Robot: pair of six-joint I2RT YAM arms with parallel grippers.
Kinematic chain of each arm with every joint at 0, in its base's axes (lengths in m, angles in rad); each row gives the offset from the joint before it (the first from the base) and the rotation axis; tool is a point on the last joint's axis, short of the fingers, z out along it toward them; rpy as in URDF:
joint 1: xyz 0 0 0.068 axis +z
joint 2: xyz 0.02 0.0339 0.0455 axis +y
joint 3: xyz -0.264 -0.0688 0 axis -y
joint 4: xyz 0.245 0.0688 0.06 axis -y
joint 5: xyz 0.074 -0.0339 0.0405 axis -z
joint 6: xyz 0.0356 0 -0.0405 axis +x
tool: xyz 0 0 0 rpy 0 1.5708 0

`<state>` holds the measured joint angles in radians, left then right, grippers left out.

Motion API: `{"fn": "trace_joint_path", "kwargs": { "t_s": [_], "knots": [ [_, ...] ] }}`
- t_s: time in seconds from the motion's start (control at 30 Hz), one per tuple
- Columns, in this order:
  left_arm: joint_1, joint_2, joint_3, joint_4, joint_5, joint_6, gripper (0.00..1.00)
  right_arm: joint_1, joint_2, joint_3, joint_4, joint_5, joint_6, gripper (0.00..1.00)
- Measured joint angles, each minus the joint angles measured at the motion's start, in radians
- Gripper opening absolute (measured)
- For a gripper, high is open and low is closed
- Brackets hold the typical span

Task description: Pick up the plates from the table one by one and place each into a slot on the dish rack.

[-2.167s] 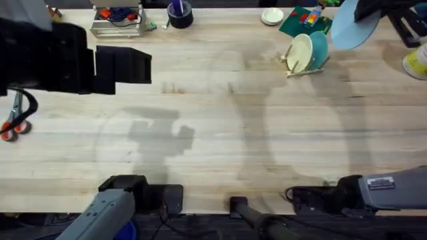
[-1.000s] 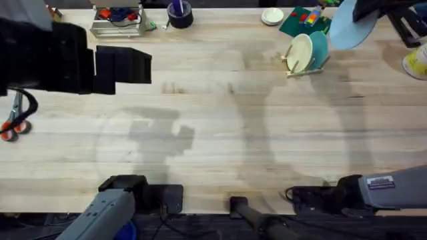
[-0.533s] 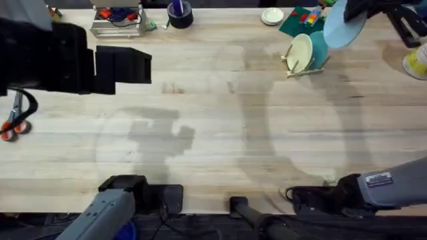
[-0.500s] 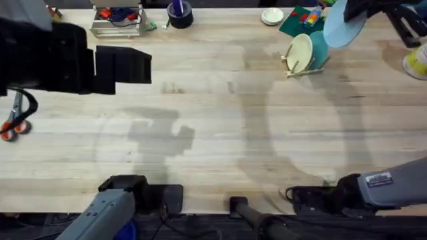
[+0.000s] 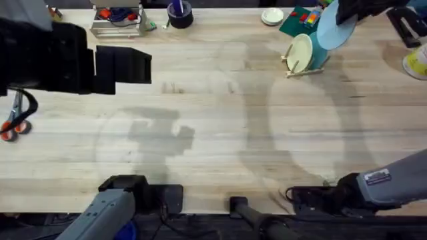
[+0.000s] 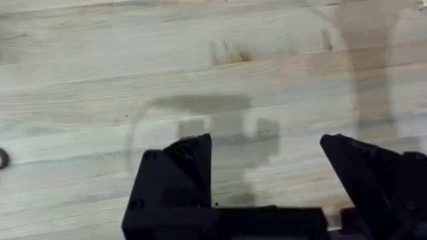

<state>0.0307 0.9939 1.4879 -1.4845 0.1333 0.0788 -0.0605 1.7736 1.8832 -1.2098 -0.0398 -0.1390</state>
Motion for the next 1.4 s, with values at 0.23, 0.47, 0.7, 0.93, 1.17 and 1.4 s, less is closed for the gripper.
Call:
{"fn": "trace_joint_path", "kwargs": {
  "t_s": [0.23,0.47,0.7,0.93,1.17,1.4],
  "knots": [
    [0.0,0.0,0.0,0.0,0.0,0.0,0.995,-0.003,0.01,0.0,0.012,-0.013,-0.004,0.031],
    [0.0,0.0,0.0,0.0,0.0,0.0,0.993,-0.003,0.01,0.0,0.025,-0.009,-0.004,0.031],
    [0.0,0.0,0.0,0.0,0.0,0.0,0.995,-0.003,0.011,0.0,0.026,-0.009,-0.003,0.031],
    [0.0,0.0,0.0,0.0,0.0,0.0,0.995,-0.003,0.054,0.0,0.028,-0.009,-0.004,0.03],
    [0.0,0.0,0.0,0.0,0.0,0.0,0.995,-0.003,0.105,0.0,0.028,-0.009,-0.004,0.031],
    [0.0,0.0,0.0,0.0,0.0,0.0,0.995,-0.001,0.107,0.0,0.028,-0.009,-0.004,0.031]
  ]
}}
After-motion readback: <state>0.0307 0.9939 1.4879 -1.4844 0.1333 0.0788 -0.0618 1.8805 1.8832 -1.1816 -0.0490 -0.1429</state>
